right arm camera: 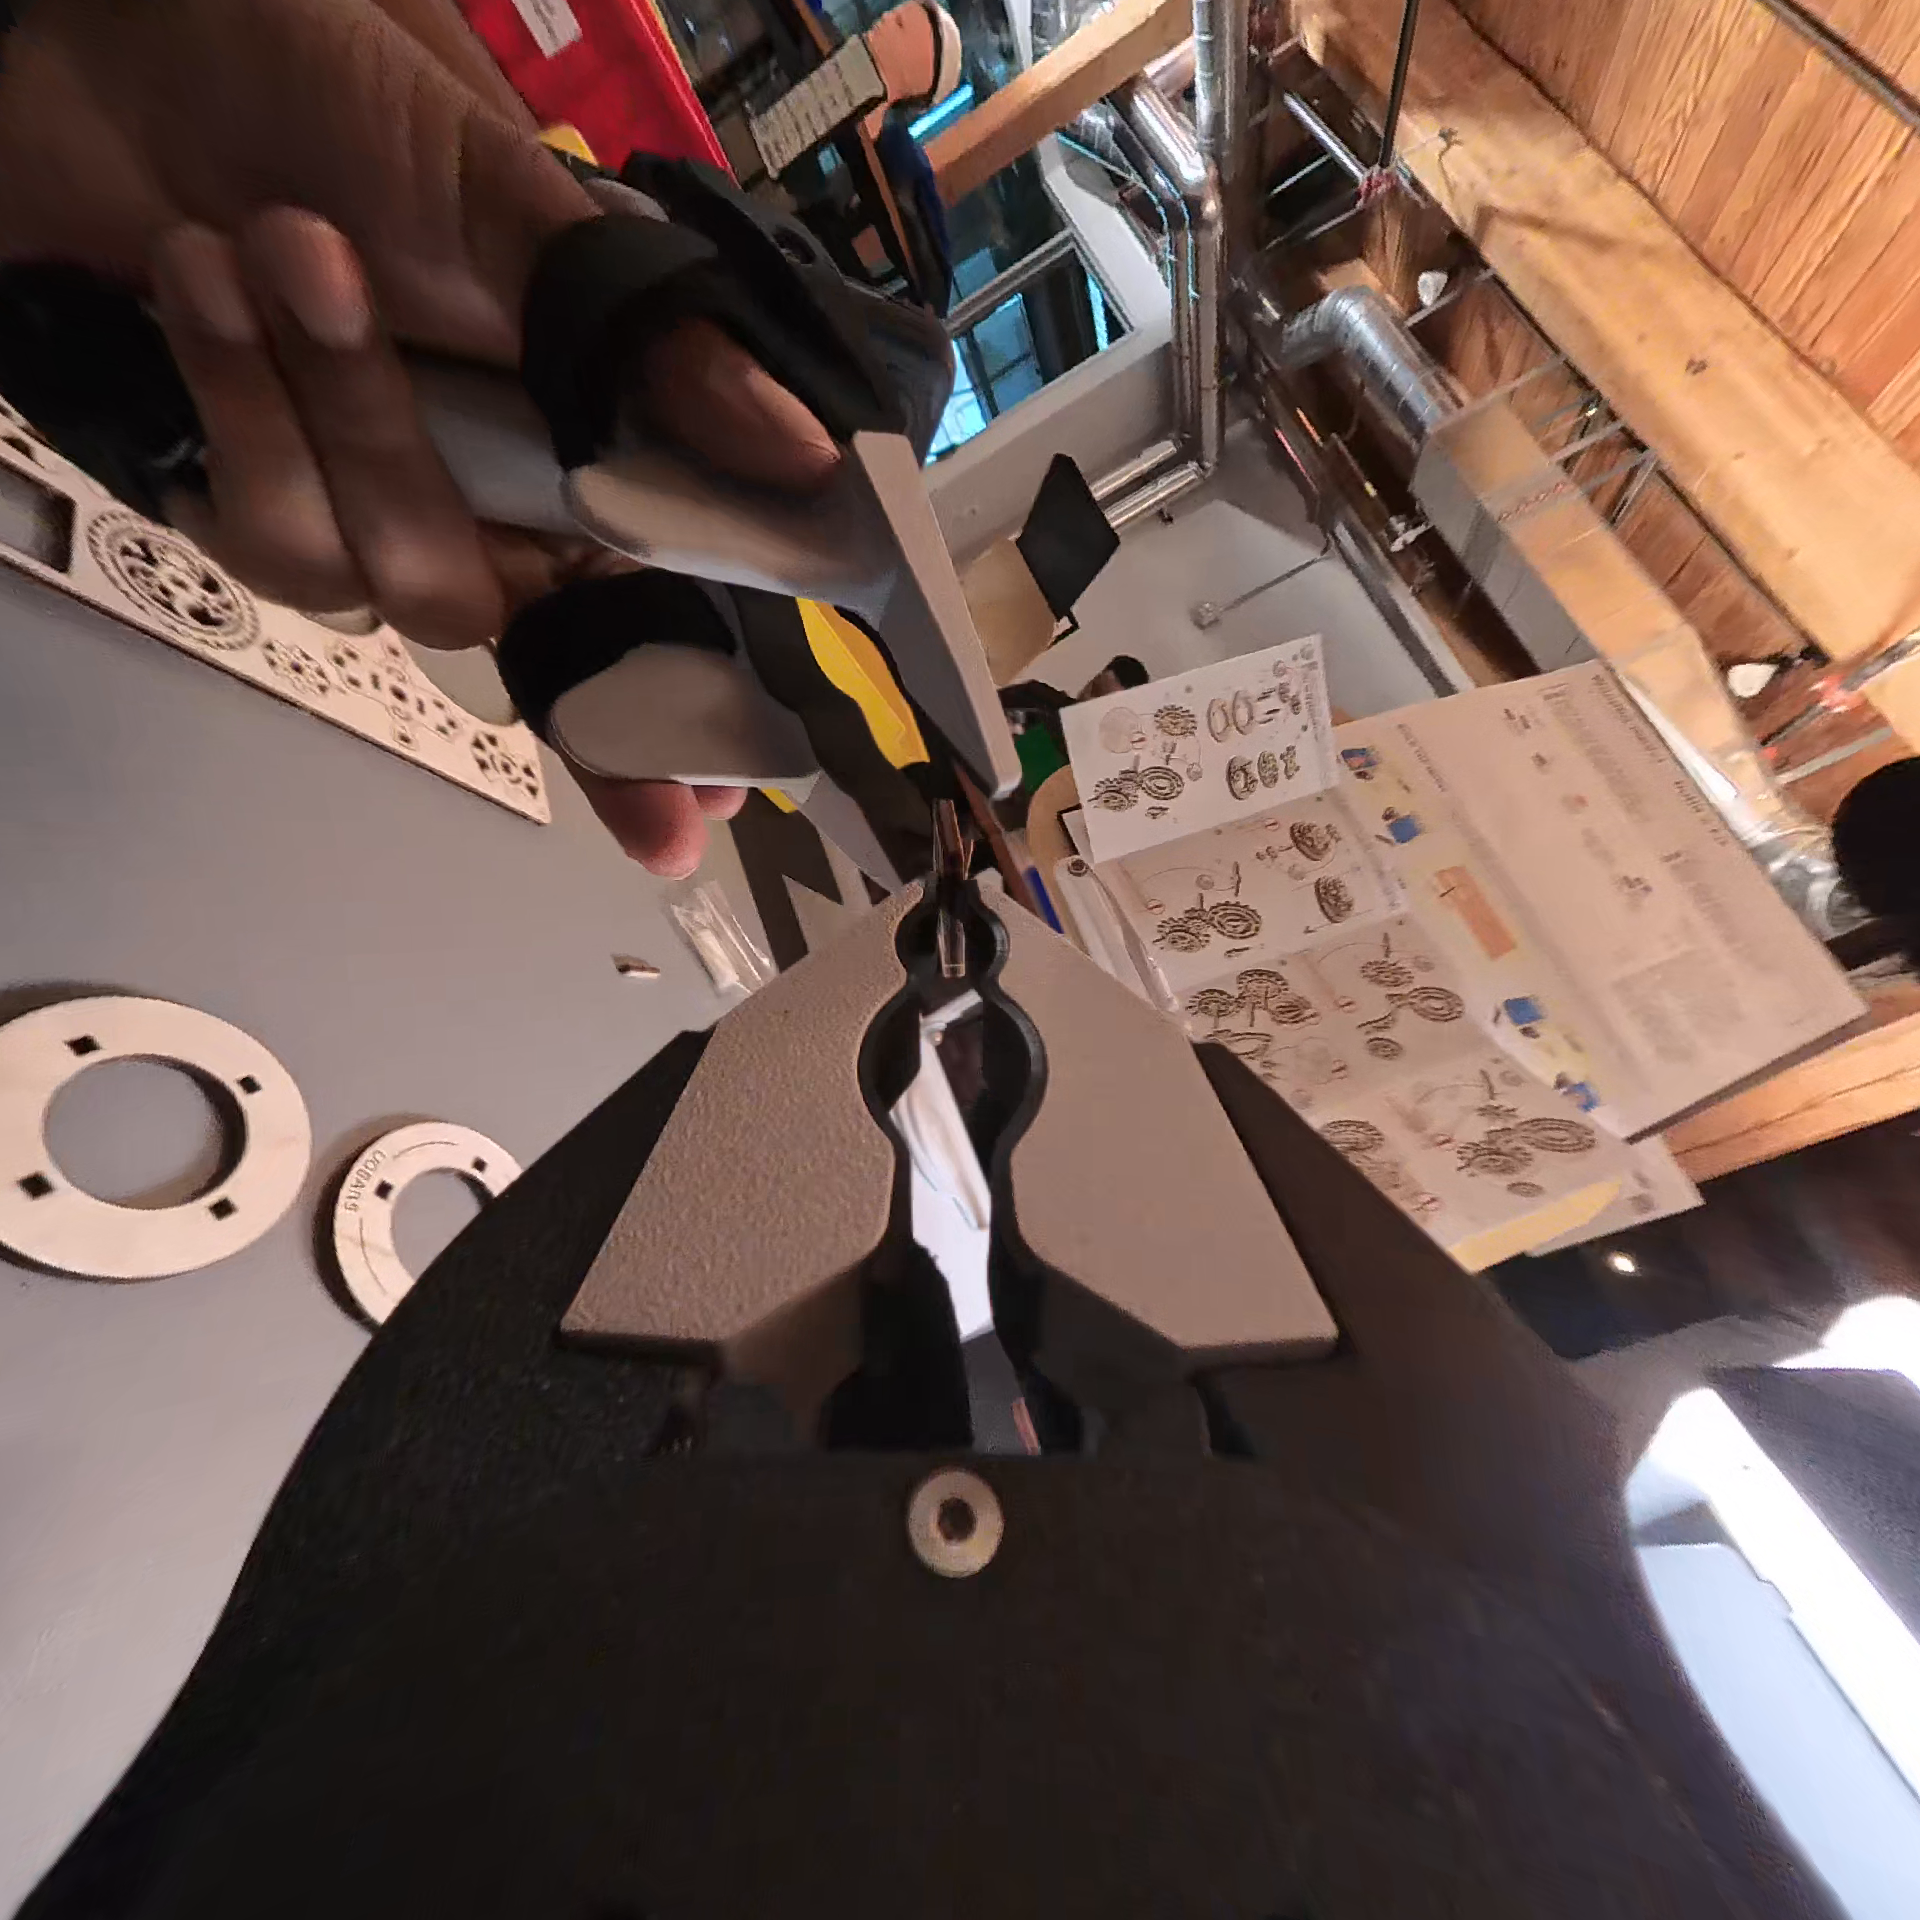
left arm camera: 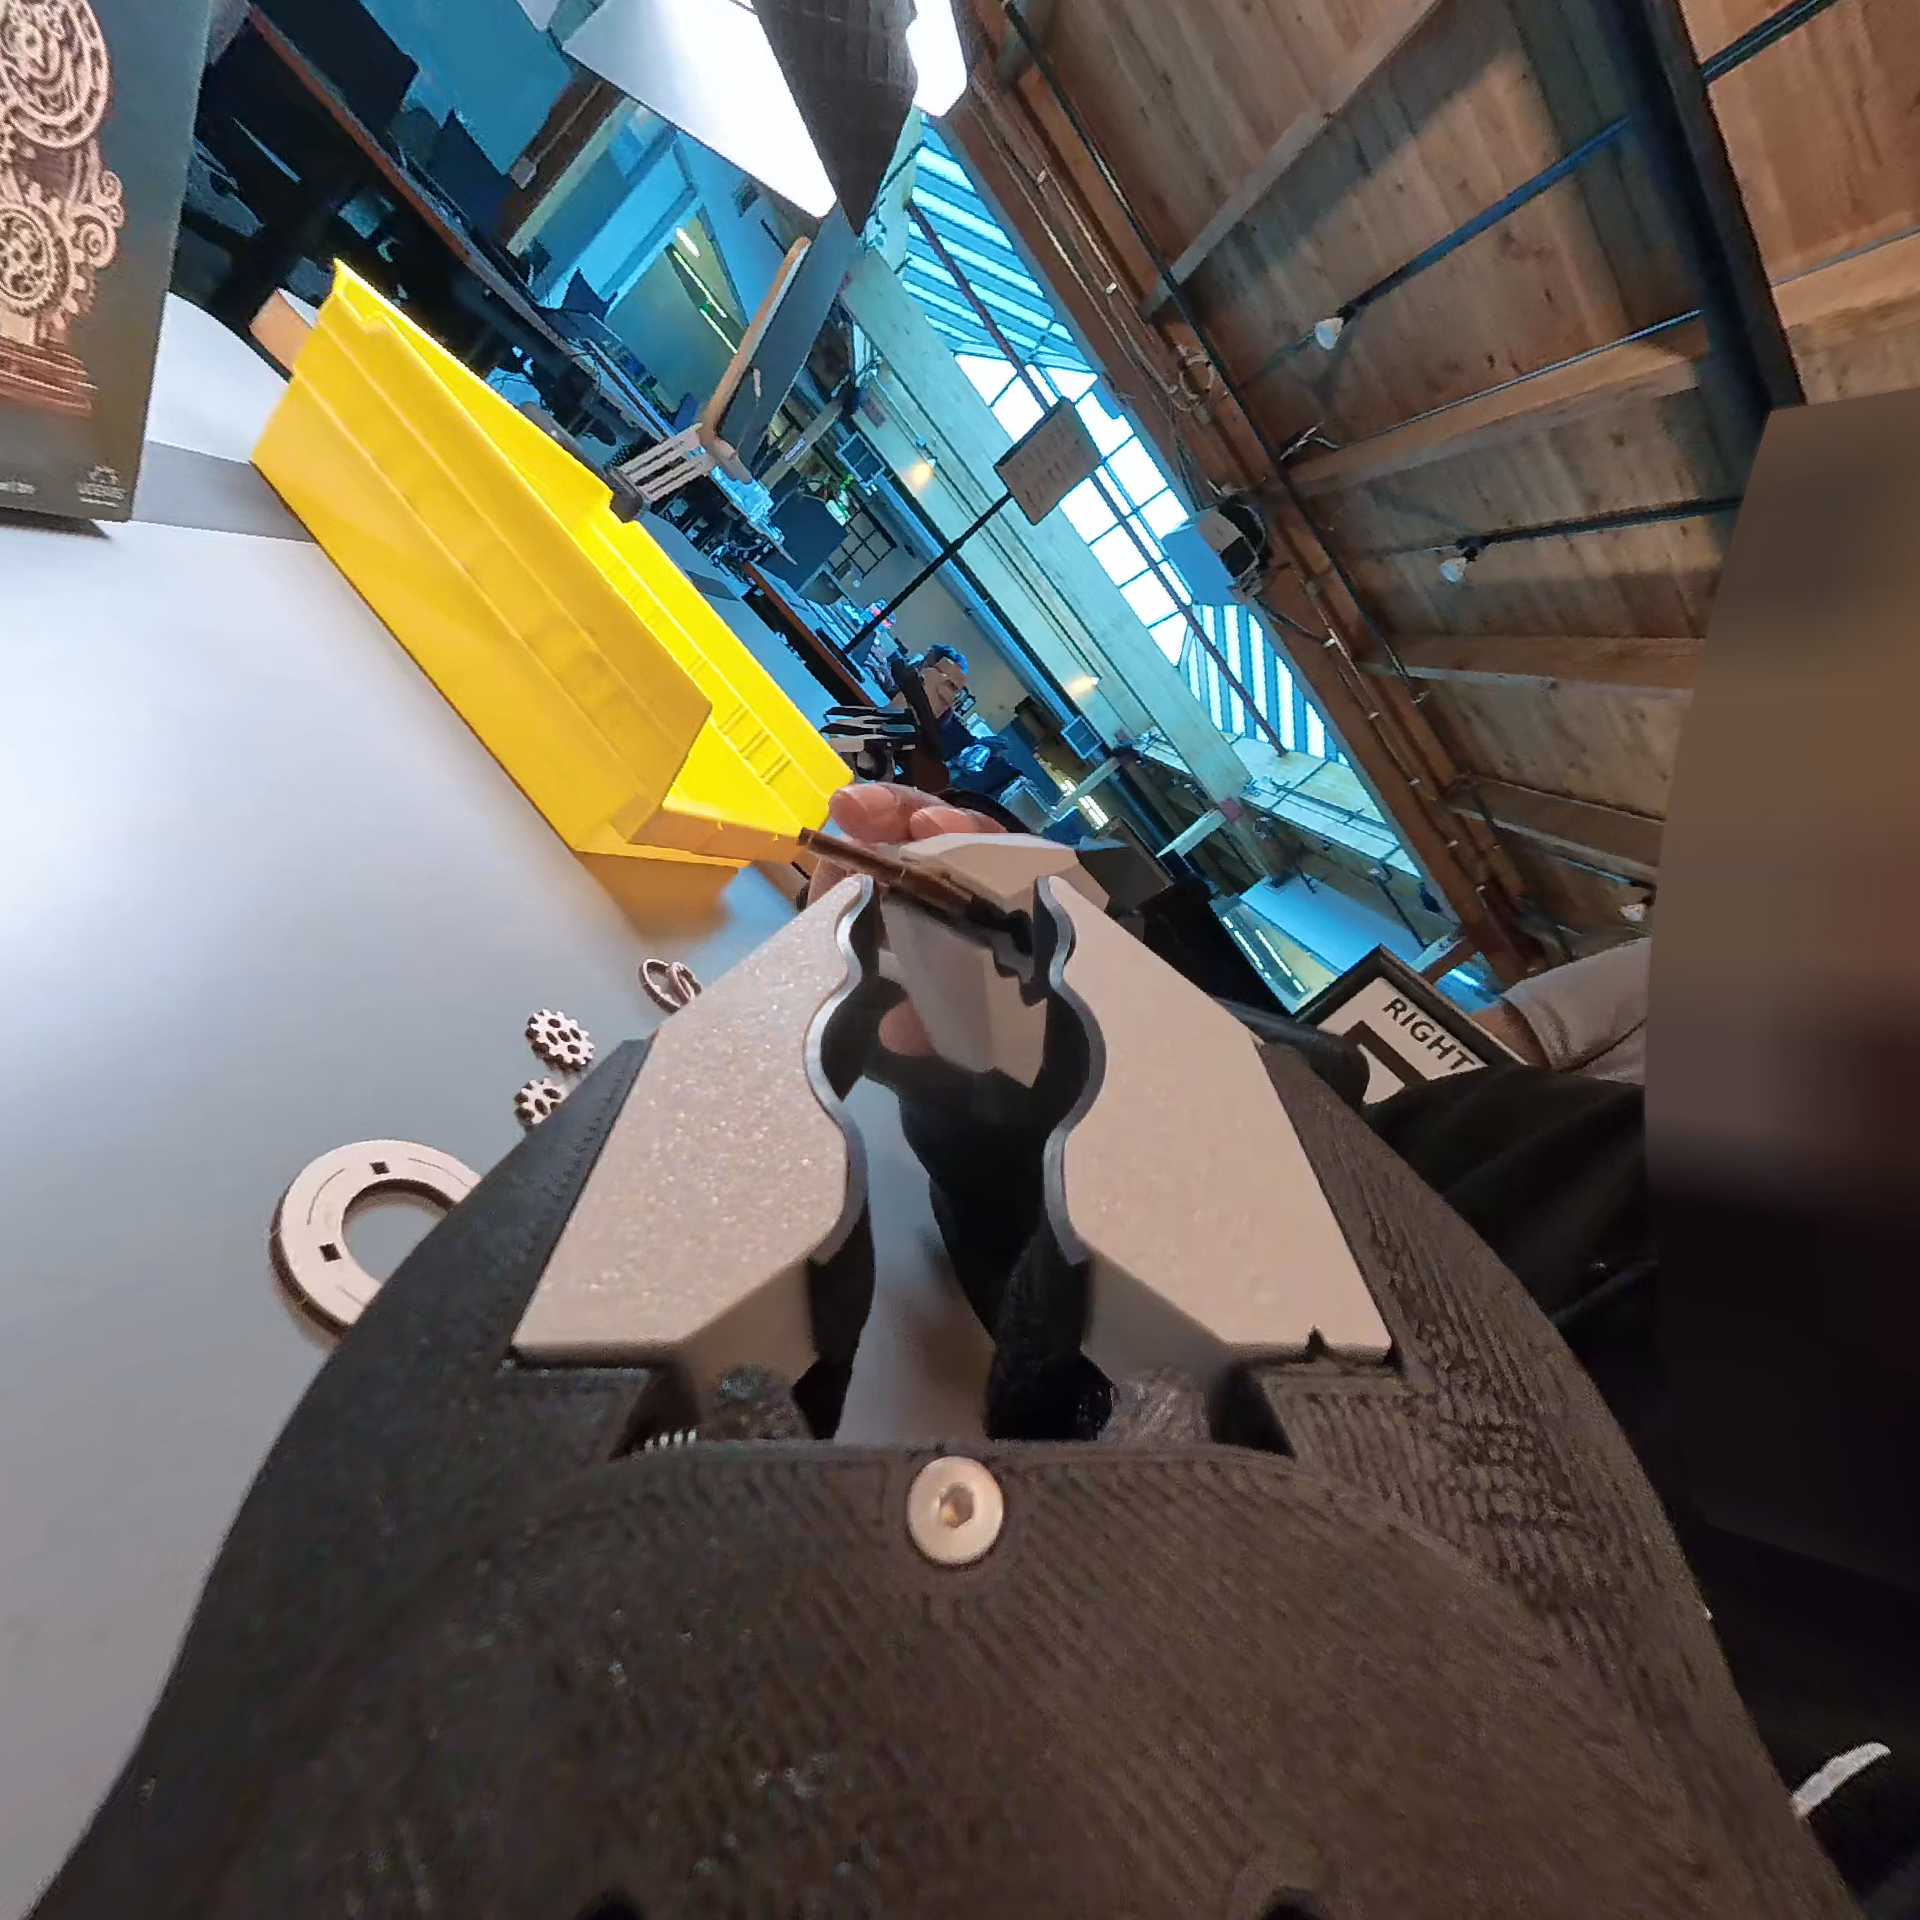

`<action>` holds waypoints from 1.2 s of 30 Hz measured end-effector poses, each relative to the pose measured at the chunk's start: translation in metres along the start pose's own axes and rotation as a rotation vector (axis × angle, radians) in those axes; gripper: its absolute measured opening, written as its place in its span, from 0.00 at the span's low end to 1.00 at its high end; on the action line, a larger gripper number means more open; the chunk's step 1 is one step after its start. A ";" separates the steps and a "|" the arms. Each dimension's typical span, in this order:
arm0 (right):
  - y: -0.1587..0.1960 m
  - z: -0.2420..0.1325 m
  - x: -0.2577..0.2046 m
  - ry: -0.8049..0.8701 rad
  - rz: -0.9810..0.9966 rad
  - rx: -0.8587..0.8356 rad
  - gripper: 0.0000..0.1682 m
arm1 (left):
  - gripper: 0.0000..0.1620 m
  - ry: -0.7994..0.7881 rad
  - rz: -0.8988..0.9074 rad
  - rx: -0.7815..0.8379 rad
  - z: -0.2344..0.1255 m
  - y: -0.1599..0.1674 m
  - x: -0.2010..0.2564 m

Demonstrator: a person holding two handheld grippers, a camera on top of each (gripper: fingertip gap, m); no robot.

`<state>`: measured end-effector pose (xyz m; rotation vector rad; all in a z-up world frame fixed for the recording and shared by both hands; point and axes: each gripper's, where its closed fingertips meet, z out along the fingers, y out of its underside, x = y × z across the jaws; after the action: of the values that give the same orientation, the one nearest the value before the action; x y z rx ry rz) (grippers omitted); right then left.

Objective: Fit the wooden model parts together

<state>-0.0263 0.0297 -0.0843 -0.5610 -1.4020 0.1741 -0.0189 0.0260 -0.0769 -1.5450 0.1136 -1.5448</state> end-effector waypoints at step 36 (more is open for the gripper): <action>-0.011 -0.013 0.001 -0.455 0.990 0.229 0.04 | 0.00 -0.281 0.867 -0.188 0.001 0.015 0.006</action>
<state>-0.0163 0.0174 -0.0787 -1.0264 -1.3928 1.3038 -0.0091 0.0136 -0.0818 -1.5351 0.6849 -0.6420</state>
